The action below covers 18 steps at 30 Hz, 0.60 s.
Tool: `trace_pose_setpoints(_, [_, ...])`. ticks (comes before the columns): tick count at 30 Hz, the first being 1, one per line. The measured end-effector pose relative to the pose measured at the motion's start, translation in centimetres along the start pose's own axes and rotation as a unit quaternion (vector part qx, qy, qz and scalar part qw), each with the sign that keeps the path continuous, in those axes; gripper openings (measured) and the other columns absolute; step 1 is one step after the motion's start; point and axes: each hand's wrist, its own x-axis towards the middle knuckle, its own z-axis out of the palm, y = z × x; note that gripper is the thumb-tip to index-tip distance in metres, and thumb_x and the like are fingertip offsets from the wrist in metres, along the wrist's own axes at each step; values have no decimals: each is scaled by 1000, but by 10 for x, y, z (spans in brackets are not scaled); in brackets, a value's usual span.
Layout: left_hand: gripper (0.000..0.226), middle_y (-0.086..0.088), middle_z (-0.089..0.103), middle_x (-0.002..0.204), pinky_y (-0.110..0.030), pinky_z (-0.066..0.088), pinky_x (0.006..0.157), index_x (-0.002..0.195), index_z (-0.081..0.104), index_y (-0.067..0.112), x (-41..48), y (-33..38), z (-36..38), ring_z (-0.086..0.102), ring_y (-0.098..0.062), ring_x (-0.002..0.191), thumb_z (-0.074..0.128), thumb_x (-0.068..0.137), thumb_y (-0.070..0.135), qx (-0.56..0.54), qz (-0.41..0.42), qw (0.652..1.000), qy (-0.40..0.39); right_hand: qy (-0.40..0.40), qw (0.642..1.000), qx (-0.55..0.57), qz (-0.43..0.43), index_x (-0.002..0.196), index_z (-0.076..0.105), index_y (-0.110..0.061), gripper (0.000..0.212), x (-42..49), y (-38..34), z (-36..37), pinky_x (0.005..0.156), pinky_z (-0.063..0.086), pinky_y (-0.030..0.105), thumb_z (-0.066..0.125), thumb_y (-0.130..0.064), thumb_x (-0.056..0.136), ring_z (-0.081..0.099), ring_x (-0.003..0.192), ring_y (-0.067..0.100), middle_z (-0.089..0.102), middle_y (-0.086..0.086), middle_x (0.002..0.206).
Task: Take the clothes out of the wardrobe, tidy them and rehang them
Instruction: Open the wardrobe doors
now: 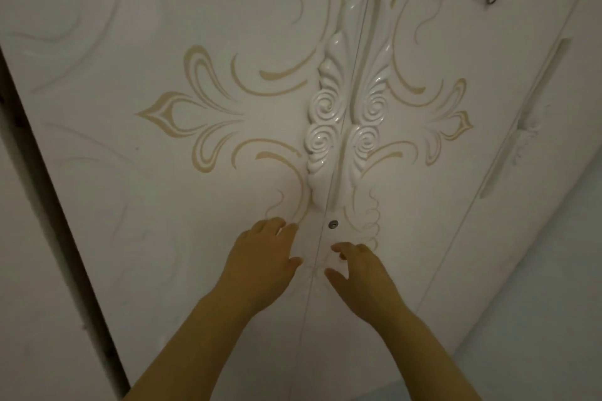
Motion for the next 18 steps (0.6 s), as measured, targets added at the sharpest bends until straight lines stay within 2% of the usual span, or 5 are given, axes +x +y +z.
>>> trace_pose_setpoints(3, [59, 0, 29, 150, -32, 23, 111, 145, 27, 20, 24, 6, -8, 24, -19, 138, 46, 93, 43, 10, 26, 998, 57, 77, 996, 27, -36, 134, 44, -23, 45, 29, -2, -17, 94, 35, 20, 55, -33, 92, 47, 117, 15, 48, -2, 127])
trace_pose_setpoints(8, [61, -17, 56, 129, -50, 46, 96, 126, 56, 5, 59, 16, -28, 51, -37, 121, 78, 73, 25, 20, 107, 974, 199, 239, 964, 56, -99, 134, 46, -16, 51, 71, -8, -56, 95, 30, 18, 64, -23, 86, 45, 119, 16, 49, 3, 129])
trace_pose_setpoints(14, [49, -19, 45, 140, -54, 31, 105, 133, 48, 7, 104, 19, -40, 36, -38, 132, 47, 90, 30, 49, 166, 933, 315, 336, 932, 79, -107, 144, 30, -21, 71, 114, -18, -92, 101, 16, 8, 65, -35, 85, 24, 135, 11, 31, 2, 148])
trace_pose_setpoints(16, [50, -19, 41, 142, -56, 27, 107, 134, 47, 8, 117, 16, -37, 31, -40, 134, 47, 89, 28, 45, 180, 924, 335, 350, 927, 89, -101, 147, 23, -23, 77, 123, -23, -97, 99, 9, 2, 65, -39, 84, 15, 138, 7, 24, 1, 152])
trace_pose_setpoints(18, [52, -18, 39, 144, -56, 25, 108, 136, 45, 9, 130, 13, -32, 28, -40, 136, 49, 88, 28, 44, 189, 920, 340, 356, 925, 89, -94, 148, 20, -22, 80, 130, -27, -100, 104, 11, 9, 64, -40, 84, 16, 140, 9, 24, 0, 152])
